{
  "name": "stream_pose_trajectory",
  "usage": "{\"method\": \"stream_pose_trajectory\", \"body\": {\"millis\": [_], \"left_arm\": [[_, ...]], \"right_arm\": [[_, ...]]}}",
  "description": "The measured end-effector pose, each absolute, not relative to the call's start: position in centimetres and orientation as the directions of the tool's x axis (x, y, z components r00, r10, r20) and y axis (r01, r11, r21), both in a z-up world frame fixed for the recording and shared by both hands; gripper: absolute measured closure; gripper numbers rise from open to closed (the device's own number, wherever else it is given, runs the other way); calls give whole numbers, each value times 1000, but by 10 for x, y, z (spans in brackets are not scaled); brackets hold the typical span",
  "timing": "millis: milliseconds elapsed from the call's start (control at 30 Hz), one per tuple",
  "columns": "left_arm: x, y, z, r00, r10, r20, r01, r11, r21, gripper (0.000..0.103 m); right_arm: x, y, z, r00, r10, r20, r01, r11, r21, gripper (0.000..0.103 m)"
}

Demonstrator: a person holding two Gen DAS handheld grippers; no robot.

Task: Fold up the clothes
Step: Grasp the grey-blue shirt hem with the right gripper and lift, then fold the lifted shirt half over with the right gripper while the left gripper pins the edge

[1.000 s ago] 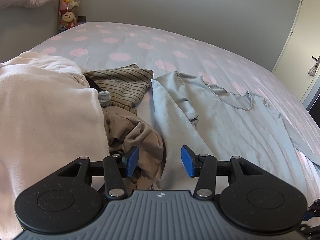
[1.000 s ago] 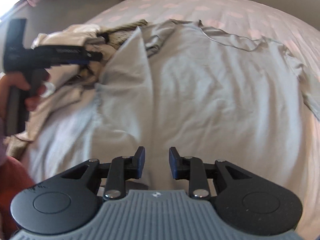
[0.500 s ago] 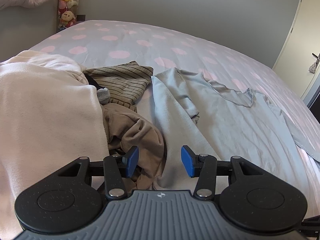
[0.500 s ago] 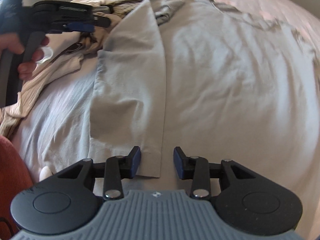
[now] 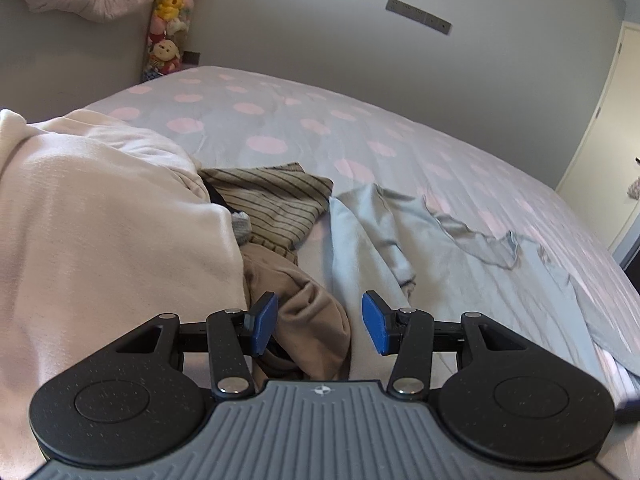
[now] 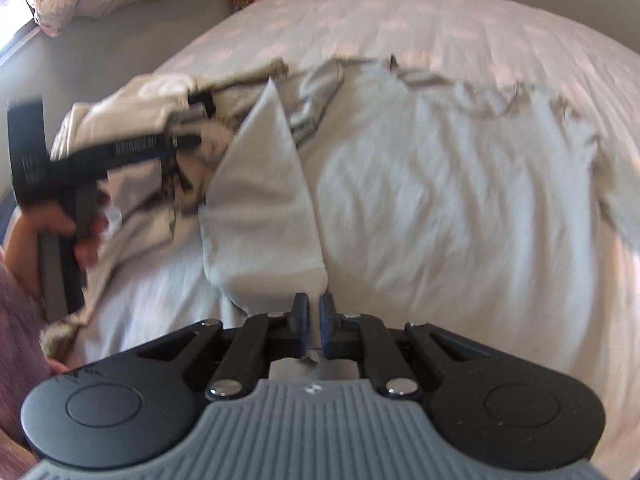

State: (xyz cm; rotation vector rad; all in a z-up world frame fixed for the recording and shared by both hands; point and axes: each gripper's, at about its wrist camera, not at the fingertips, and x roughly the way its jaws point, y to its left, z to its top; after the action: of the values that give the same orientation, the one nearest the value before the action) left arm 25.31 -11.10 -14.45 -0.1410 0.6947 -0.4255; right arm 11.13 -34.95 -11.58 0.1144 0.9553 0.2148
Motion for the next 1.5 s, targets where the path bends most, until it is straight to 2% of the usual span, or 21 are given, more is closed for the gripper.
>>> {"method": "stream_pose_trajectory", "body": {"millis": [167, 433, 500, 600, 700, 933, 1067, 1100, 1133, 1167, 1200, 1233, 1333, 1500], "left_arm": [[254, -104, -143, 713, -405, -573, 297, 914, -277, 58], [259, -120, -154, 686, -402, -607, 325, 915, -239, 58], [259, -132, -154, 673, -409, -616, 345, 911, -227, 53], [258, -151, -152, 654, -427, -625, 381, 899, -216, 52], [263, -181, -149, 653, -422, -629, 443, 886, -134, 48], [294, -251, -161, 622, -425, -658, 523, 850, -55, 48], [306, -267, -177, 624, -389, -678, 511, 859, -23, 49], [307, -267, -181, 626, -375, -684, 501, 865, -16, 50], [309, -267, -186, 628, -361, -690, 491, 871, -9, 56], [310, -267, -190, 630, -347, -695, 481, 877, -2, 64], [312, -267, -194, 631, -332, -701, 470, 882, 5, 79], [310, -266, -195, 637, -329, -697, 472, 882, 15, 85], [310, -258, -188, 667, -328, -669, 445, 896, 4, 95], [311, -240, -179, 698, -283, -658, 387, 922, 14, 101]], "right_arm": [[157, -364, -49, 641, 209, -739, -151, 978, 146, 96], [223, -379, 38, 739, 158, -655, -205, 979, 5, 96], [234, -385, 49, 754, 151, -640, -205, 979, -11, 96], [248, -397, 64, 770, 148, -620, -205, 978, -22, 96], [257, -410, 69, 775, 164, -610, -206, 979, 2, 96], [272, -434, 82, 801, 189, -568, -204, 978, 38, 96], [277, -447, 87, 808, 198, -555, -202, 978, 55, 96], [277, -450, 87, 808, 199, -554, -201, 978, 57, 96], [276, -453, 89, 810, 197, -553, -202, 978, 53, 96], [276, -456, 90, 812, 192, -550, -201, 979, 45, 96], [276, -460, 92, 816, 187, -547, -199, 979, 38, 96], [276, -464, 93, 819, 179, -545, -194, 981, 32, 96], [274, -479, 94, 827, 150, -541, -167, 986, 18, 96], [269, -514, 76, 827, 72, -558, -82, 997, 6, 98]]}}
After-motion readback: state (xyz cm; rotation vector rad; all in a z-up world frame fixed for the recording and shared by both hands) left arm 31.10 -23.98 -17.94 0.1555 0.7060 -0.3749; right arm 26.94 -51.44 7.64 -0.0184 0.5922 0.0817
